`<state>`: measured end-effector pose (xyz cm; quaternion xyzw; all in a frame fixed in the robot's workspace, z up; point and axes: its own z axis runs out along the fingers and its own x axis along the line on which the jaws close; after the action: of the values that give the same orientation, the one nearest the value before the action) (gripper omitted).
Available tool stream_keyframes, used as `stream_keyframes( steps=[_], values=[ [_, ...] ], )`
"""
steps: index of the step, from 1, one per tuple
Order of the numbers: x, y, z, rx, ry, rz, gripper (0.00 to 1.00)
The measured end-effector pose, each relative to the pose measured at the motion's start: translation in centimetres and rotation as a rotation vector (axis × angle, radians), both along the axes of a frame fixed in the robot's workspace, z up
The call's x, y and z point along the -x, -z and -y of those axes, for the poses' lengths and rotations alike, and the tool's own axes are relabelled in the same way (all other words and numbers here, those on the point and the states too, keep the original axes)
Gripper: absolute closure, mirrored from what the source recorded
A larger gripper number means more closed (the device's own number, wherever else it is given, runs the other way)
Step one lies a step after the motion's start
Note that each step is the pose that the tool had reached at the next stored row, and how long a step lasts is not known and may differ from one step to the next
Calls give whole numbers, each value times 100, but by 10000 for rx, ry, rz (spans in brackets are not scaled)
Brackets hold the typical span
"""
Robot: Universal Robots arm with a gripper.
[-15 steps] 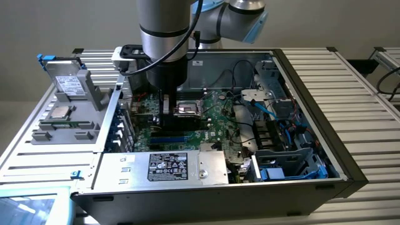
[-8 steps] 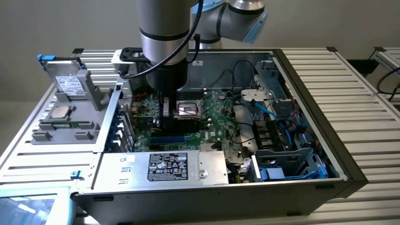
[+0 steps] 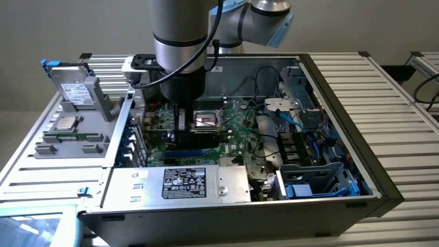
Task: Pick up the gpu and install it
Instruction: 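Insert the gpu into the slot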
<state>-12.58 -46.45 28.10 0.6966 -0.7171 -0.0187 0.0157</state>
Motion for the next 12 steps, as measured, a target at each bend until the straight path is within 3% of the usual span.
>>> stream_keyframes(
  steps=[1,2,12],
  values=[
    [-1,2,-6,55,-1,-1,72],
    [0,2,-6,65,-1,-6,72],
    [0,23,-25,65,-2,-6,72]
  ],
)
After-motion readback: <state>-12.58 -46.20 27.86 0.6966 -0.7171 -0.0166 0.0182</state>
